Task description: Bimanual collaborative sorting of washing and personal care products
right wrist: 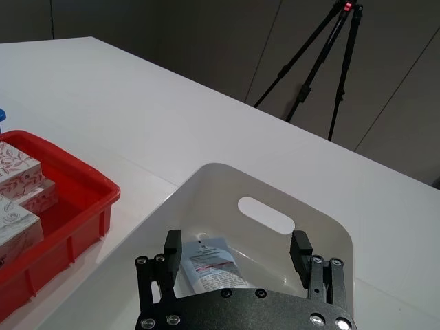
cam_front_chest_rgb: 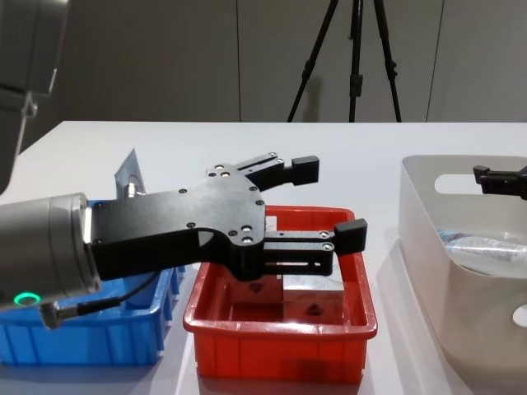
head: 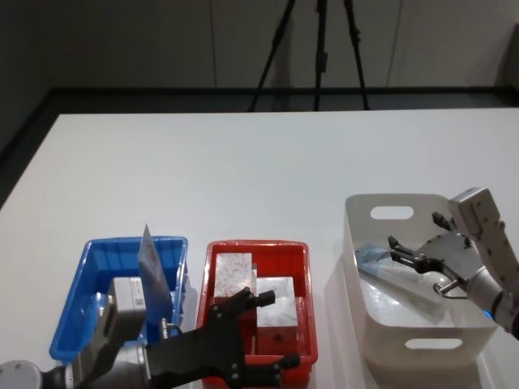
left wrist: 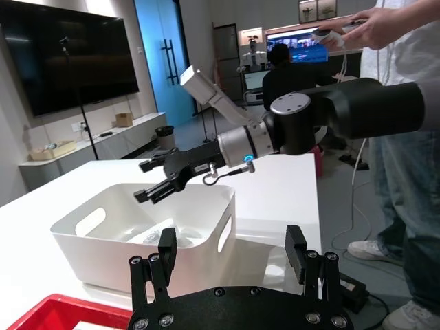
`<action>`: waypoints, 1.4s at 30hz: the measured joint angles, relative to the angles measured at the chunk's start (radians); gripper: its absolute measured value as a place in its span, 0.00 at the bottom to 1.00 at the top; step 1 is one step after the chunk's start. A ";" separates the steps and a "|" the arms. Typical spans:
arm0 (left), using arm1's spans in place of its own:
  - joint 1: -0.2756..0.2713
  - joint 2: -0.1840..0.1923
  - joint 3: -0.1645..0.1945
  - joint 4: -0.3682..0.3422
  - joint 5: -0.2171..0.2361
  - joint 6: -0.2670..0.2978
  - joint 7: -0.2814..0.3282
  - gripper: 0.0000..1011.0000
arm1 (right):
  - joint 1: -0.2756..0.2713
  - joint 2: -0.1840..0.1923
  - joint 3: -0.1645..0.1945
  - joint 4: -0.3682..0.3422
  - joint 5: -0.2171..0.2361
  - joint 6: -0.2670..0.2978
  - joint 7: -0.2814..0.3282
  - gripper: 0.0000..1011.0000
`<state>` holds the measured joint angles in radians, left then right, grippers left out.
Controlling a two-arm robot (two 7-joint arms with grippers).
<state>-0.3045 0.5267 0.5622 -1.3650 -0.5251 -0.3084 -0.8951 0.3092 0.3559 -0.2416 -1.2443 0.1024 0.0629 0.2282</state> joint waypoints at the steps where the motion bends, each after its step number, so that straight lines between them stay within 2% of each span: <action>1: 0.001 0.001 -0.001 0.000 0.003 0.002 0.009 0.99 | 0.000 0.000 0.000 0.000 0.000 0.000 0.000 0.99; 24: 0.036 0.027 -0.038 -0.017 0.091 0.064 0.309 0.99 | -0.095 0.215 -0.183 -0.146 0.131 -0.159 -0.223 0.99; 30: 0.046 0.034 -0.048 -0.021 0.114 0.080 0.390 0.99 | -0.108 0.244 -0.206 -0.165 0.149 -0.180 -0.251 0.99; 42: 0.064 0.047 -0.067 -0.029 0.161 0.113 0.548 0.99 | -0.110 0.249 -0.210 -0.168 0.152 -0.184 -0.257 0.99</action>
<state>-0.2408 0.5737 0.4953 -1.3942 -0.3642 -0.1956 -0.3468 0.1995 0.6044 -0.4520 -1.4125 0.2543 -0.1209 -0.0283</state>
